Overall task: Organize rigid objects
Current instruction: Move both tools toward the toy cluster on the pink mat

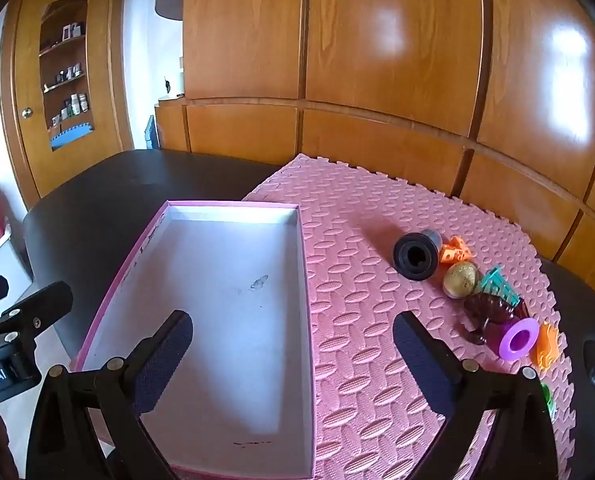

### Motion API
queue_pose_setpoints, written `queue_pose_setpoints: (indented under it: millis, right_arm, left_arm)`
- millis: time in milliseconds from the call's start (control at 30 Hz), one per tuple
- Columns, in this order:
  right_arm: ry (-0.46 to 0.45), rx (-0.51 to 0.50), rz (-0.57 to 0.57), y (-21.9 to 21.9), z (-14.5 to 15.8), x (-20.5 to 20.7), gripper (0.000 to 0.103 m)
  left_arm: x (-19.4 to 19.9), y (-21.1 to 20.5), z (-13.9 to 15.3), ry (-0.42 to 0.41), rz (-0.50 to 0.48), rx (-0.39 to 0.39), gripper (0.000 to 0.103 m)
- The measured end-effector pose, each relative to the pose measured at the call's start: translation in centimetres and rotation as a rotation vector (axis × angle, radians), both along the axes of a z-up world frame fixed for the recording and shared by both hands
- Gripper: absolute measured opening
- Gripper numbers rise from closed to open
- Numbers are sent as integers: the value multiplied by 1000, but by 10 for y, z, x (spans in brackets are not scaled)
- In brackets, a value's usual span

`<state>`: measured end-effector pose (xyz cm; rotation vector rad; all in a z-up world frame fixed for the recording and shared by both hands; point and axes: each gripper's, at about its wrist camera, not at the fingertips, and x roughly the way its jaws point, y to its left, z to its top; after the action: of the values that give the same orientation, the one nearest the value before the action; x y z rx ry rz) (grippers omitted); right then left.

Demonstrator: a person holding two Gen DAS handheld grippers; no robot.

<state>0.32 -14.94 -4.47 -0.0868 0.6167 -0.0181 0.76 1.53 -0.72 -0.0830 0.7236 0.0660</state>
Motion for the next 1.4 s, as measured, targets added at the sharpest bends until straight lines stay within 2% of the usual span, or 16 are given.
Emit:
queue_pose_setpoints:
  millis: [867,967,1400]
  right_arm:
    - [-23,-30,-3,-15,4,-2,102]
    - [-24,-35,-9,-22,5,-1,102]
    - [-62,-43,-92,-81,21,4,102]
  left_arm:
    - [2,-24,-3,4,-80,44,103]
    - [4,-26,-2,10,-106,24,103]
    - [11,-47,3,15,-178,54,103]
